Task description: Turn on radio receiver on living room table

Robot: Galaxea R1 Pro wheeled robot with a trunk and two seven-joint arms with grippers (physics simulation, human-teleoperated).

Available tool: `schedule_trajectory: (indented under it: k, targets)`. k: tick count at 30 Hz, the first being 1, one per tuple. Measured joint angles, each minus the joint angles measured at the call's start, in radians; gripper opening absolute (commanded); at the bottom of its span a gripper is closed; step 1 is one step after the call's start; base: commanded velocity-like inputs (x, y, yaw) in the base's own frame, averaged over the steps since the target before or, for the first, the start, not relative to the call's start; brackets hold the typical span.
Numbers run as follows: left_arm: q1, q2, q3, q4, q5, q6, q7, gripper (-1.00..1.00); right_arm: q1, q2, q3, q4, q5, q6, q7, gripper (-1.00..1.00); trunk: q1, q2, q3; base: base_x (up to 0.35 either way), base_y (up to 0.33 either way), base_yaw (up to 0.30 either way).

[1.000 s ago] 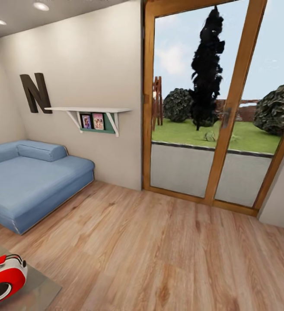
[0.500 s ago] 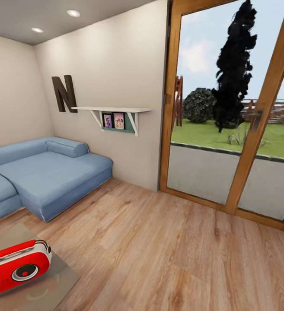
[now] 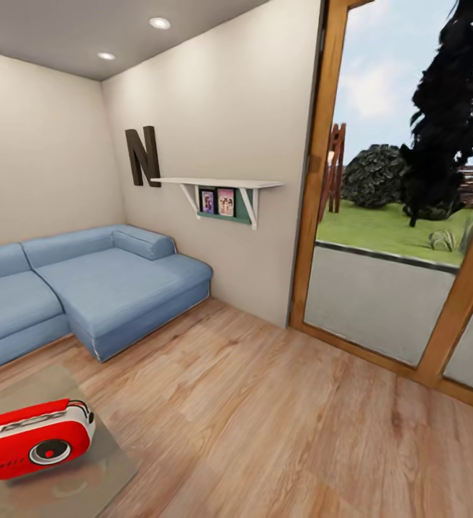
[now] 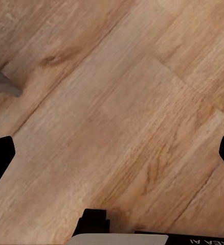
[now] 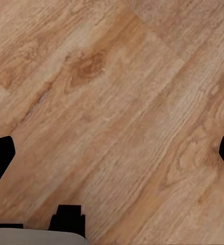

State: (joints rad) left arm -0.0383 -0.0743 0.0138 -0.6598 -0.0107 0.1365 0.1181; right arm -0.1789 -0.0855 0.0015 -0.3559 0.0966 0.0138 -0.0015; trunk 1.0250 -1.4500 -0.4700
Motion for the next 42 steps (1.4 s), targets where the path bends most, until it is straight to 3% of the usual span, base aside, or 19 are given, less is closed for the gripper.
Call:
schedule_trajectory:
  k: [42]
  targets:
    - [0.000,-0.001,-0.001,0.005,0.000,0.000,0.000,1.00,0.000,0.000,0.000,0.000,0.000,0.000,0.000,1.00,0.000,0.000,0.000,0.252,-0.227,0.290]
